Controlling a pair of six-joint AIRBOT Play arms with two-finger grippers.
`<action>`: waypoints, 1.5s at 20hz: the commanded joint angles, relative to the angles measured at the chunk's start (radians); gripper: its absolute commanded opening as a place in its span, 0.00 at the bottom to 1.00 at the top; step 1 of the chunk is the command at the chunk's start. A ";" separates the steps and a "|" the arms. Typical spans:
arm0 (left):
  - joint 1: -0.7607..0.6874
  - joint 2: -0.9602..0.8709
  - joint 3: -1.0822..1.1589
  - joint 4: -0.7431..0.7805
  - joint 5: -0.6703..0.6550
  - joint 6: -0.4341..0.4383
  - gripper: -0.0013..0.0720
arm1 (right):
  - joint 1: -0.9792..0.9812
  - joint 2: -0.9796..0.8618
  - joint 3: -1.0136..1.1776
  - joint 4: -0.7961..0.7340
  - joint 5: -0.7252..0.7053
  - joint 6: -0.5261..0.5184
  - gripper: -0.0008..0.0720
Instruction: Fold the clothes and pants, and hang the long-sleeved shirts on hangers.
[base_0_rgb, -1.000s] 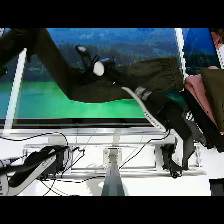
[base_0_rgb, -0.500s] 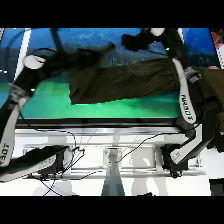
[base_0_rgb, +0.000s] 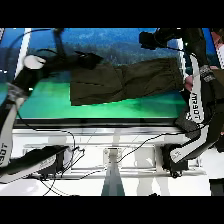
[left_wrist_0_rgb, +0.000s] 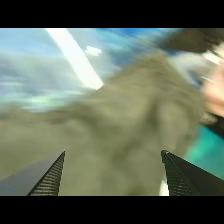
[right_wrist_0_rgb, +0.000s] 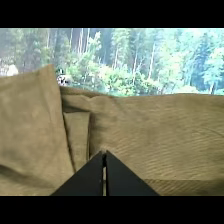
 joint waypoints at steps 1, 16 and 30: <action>0.242 0.053 0.001 0.257 -0.117 -0.160 0.96 | -0.006 0.002 0.000 -0.018 0.010 -0.023 0.06; 0.369 -0.368 -0.186 0.165 -0.188 -0.064 0.97 | 0.008 0.002 0.000 0.013 0.047 -0.023 0.06; 0.285 -0.143 0.051 0.133 -0.364 -0.175 0.05 | 0.209 -0.099 -0.116 0.107 -0.026 -0.116 0.06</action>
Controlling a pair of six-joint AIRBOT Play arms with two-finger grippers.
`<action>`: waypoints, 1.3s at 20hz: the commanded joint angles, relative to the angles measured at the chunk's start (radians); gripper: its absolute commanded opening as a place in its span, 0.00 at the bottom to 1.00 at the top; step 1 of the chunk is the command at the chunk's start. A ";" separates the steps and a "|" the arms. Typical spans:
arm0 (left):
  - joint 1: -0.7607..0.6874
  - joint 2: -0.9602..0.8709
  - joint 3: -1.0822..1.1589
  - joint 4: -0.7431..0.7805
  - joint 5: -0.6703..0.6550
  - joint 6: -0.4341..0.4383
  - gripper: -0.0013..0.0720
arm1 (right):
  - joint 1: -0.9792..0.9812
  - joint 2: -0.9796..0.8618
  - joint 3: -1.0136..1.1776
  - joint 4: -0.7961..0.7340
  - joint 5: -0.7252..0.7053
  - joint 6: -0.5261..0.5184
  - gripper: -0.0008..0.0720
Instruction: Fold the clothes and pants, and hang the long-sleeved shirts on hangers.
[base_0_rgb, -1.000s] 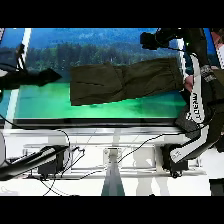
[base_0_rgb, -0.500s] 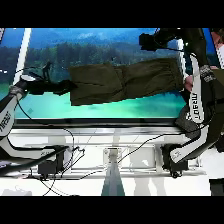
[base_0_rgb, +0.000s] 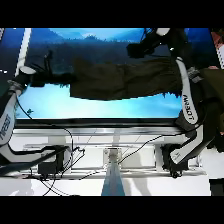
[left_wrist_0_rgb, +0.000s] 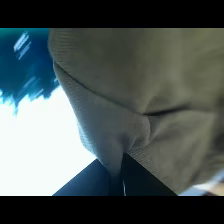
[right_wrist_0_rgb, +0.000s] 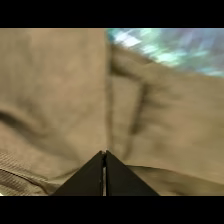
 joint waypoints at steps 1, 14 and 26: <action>0.002 0.132 0.121 0.025 -0.099 -0.156 0.05 | 0.096 -0.070 -0.078 0.134 -0.059 -0.002 0.05; 0.056 0.373 0.150 0.040 -0.117 -0.218 0.05 | 0.399 -0.151 -0.055 0.232 -0.259 0.060 0.06; -0.703 -0.068 0.150 -0.295 0.605 -0.217 0.07 | -0.187 0.119 -0.051 0.063 0.075 0.064 0.06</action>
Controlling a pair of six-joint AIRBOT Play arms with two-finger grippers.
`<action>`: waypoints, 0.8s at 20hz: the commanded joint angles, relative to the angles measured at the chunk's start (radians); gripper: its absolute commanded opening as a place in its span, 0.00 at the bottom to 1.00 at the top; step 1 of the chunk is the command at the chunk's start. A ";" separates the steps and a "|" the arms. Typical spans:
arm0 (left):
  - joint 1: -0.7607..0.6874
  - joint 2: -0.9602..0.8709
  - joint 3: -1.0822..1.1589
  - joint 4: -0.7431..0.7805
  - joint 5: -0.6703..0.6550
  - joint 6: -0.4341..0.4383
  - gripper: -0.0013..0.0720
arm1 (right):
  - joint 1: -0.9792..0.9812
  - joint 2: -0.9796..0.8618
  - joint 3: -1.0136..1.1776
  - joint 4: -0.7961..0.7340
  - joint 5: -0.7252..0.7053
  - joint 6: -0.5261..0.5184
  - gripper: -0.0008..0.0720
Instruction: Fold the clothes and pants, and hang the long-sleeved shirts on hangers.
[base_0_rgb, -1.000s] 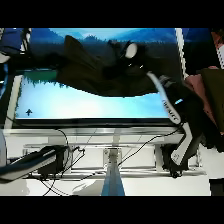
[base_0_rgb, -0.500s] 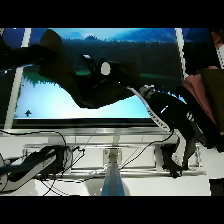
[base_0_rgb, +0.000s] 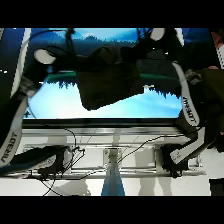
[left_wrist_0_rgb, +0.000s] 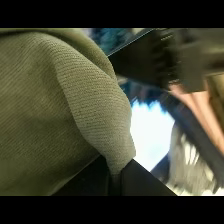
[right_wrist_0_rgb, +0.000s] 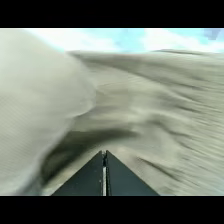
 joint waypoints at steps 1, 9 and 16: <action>-0.207 -0.124 0.001 -0.125 0.374 0.000 0.24 | -0.148 0.050 0.001 -0.035 0.083 -0.011 0.06; -0.227 -0.079 0.002 0.039 0.452 0.001 0.98 | -0.370 0.052 -0.041 -0.113 0.130 -0.230 0.05; -0.217 0.047 0.002 0.389 0.426 0.000 0.98 | -0.304 0.052 -0.328 0.183 0.041 -0.393 0.98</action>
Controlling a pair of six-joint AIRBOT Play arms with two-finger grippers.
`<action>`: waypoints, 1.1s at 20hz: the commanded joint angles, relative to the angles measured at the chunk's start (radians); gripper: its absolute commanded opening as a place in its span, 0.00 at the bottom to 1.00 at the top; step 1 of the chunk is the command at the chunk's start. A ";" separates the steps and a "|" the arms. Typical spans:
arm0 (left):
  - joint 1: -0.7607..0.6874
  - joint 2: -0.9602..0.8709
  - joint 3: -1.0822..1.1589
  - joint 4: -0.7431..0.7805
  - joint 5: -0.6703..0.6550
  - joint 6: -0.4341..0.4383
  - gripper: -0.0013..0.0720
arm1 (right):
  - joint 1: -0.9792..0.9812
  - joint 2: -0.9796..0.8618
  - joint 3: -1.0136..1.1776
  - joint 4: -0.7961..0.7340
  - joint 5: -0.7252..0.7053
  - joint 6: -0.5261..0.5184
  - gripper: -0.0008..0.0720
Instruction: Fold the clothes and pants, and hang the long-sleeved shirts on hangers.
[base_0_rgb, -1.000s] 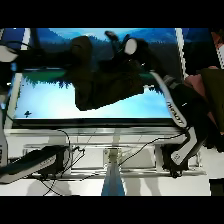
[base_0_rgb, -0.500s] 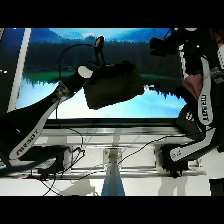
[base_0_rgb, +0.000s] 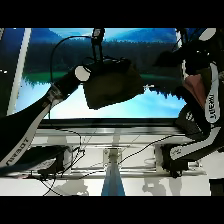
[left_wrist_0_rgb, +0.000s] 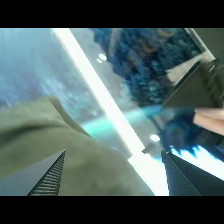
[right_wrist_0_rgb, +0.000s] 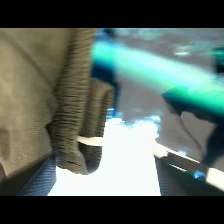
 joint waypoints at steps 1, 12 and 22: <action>0.001 0.039 0.000 0.111 0.002 0.000 0.98 | 0.066 0.001 -0.122 0.047 -0.097 0.034 0.98; 0.001 0.032 0.000 0.112 -0.100 0.000 0.98 | 0.296 -0.031 -0.134 -0.274 -0.338 0.228 0.97; 0.001 0.032 0.000 0.159 -0.172 0.000 0.98 | 0.220 -0.237 -0.134 0.275 -0.062 0.216 0.79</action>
